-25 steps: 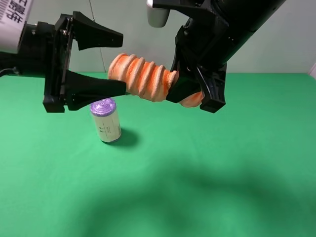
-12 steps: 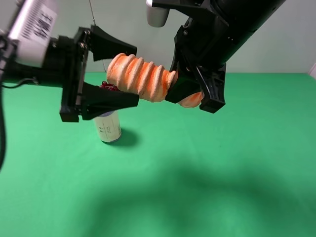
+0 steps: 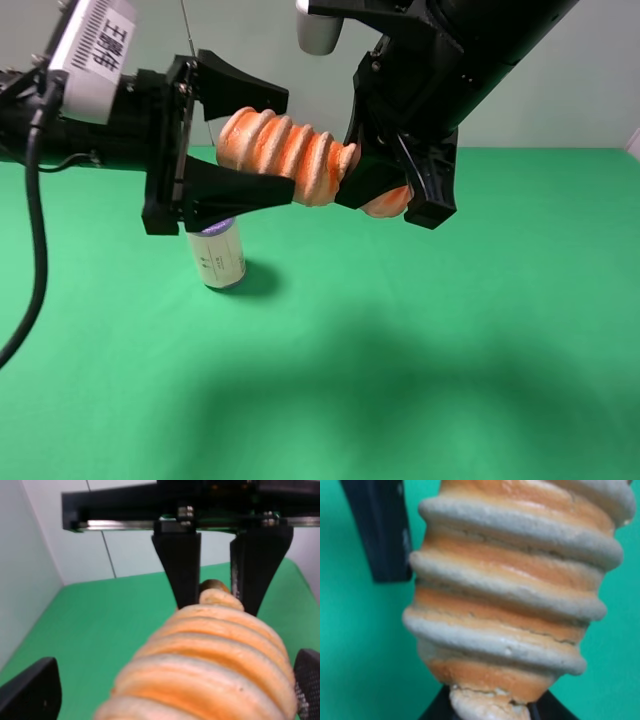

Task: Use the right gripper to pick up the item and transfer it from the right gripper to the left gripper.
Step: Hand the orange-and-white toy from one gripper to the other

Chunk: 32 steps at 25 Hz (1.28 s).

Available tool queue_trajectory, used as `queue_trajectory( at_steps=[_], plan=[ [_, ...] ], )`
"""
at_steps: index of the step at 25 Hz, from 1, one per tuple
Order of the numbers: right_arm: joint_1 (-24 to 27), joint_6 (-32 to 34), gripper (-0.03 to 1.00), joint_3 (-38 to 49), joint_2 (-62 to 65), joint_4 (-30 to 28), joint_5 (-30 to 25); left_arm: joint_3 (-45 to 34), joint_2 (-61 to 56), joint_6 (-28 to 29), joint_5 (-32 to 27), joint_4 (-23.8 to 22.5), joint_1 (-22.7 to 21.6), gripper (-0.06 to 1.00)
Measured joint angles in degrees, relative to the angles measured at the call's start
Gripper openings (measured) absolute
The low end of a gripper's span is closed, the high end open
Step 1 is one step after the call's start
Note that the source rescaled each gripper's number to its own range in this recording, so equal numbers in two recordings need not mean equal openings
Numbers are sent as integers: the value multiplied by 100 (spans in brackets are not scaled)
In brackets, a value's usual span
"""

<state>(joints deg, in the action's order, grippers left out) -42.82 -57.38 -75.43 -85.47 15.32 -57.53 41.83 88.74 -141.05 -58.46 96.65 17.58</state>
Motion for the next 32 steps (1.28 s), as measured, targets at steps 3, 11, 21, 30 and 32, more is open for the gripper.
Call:
queue_trajectory(
  at_steps=[3,11,21,30,32],
  plan=[
    [0,0,2,0,0,0,-1,68,115,0,33,14,138,90],
    [0,0,2,0,0,-4,-12,67,144,0,89,63,163,79],
    [0,0,0,-2,0,-56,4,67,144,-1,95,47,181,21],
    [0,0,0,-2,0,-56,4,67,144,-6,145,52,181,15],
    [0,0,6,-2,0,-56,9,67,144,-6,147,52,181,14]
  ],
)
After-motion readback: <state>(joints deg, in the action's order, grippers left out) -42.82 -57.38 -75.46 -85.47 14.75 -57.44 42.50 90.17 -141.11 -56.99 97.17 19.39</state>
